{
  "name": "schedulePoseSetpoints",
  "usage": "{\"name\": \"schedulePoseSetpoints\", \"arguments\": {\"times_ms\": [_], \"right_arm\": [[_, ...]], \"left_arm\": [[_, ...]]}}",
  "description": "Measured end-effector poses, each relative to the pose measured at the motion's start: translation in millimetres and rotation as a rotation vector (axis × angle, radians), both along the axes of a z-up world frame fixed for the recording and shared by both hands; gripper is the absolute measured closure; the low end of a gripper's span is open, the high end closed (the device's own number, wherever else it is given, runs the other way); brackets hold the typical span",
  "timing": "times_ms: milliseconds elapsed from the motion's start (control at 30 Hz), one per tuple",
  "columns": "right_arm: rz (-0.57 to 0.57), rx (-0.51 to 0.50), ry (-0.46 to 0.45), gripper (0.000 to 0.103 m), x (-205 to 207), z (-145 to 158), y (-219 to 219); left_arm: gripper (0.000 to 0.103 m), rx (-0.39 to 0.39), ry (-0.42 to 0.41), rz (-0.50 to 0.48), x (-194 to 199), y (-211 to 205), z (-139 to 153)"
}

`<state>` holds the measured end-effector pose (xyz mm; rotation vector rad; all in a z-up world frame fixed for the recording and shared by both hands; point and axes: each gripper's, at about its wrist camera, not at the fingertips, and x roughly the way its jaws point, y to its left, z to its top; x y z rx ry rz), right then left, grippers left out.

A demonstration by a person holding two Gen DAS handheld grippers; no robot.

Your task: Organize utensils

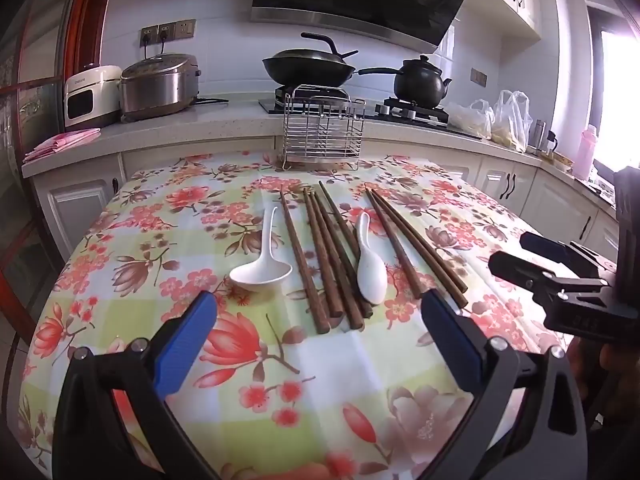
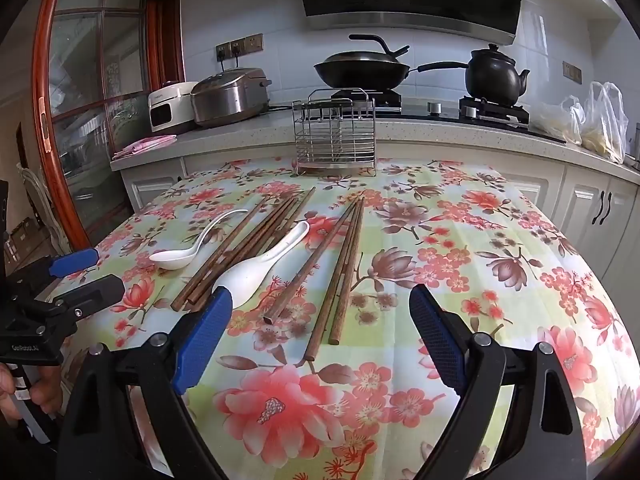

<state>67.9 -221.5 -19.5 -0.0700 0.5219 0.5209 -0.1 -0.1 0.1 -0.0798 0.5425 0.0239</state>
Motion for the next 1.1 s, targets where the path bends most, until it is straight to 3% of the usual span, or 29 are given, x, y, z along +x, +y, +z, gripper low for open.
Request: {"name": "schedulePoseSetpoints", "arguments": {"times_ms": [1100], "right_arm": [[0.002, 0.007, -0.017, 0.018, -2.1, 2.7, -1.1]], "left_arm": [[0.004, -0.009, -0.008, 0.002, -0.1, 2.1, 0.2]]}}
